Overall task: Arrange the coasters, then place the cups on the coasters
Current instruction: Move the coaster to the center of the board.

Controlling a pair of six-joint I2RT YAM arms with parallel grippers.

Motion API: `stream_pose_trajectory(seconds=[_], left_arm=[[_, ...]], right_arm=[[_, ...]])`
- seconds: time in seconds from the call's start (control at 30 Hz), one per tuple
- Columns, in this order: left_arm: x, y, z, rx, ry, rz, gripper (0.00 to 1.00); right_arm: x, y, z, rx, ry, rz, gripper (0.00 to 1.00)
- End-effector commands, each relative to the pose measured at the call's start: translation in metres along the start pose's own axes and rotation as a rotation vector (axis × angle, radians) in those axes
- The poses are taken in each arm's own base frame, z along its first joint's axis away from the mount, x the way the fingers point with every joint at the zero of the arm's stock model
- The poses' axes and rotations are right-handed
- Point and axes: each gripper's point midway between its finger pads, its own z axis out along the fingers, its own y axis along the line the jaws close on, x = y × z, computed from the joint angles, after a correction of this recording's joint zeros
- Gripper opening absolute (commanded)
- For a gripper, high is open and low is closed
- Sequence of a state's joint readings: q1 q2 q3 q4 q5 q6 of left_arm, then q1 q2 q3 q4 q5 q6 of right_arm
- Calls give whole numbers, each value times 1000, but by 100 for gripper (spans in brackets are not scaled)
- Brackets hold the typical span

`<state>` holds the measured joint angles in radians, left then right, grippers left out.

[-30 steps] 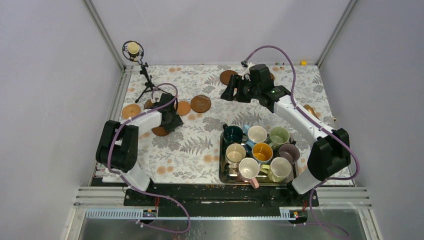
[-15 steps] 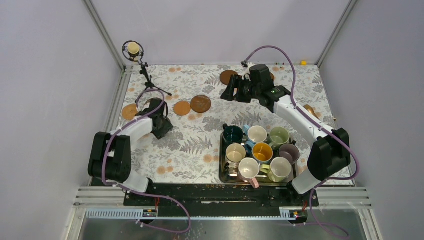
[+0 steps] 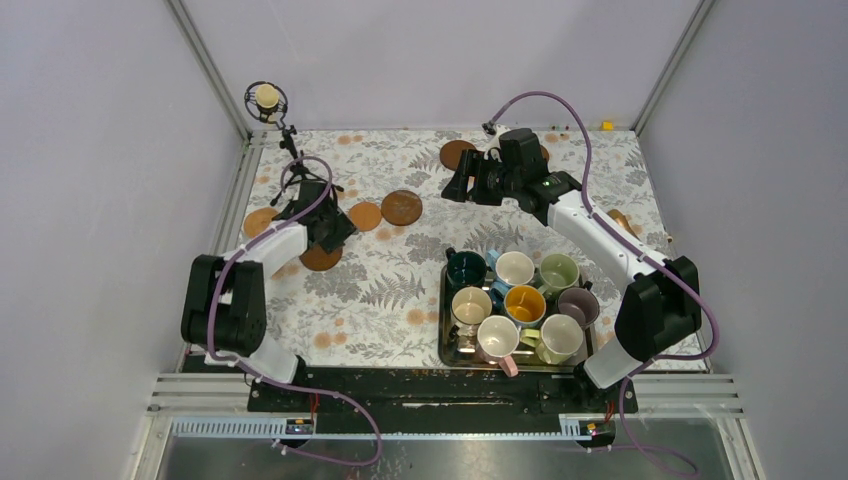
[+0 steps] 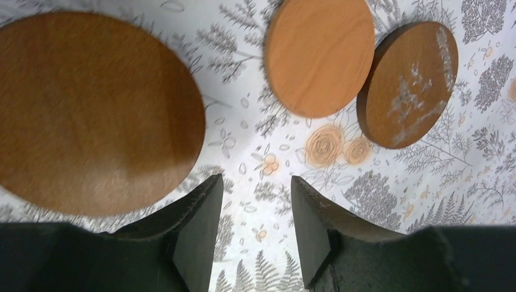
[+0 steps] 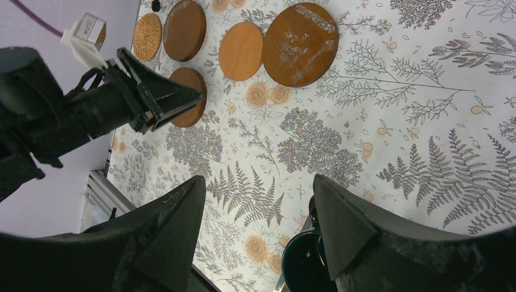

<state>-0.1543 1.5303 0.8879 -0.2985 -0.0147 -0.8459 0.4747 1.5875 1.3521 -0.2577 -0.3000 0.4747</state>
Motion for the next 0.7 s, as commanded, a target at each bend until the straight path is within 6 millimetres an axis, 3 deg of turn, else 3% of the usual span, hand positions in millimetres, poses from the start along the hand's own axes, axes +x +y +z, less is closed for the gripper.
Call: stream_pose_trajectory(seconds=[0.0,0.1,0.2,0.33,0.67], left_arm=[[-22,-34,13,86,-25,24,46],[-23,-50,19,150,-5,31,46],[-22,-47,24,133,-2,25,46],[-15,-20,26,12,13,7,45],[-26,39,14,-176,-70,-82,45]], right_arm=[[-14,8,-11,-23,-49,-21,73],[-14,7,-10,-21,-47,-21,74],[-13,9,-9,-27,-42,-17,74],[-15,9,-10,-27,-47,-21,73],[-14,11,-13,-32,-48,-18,73]])
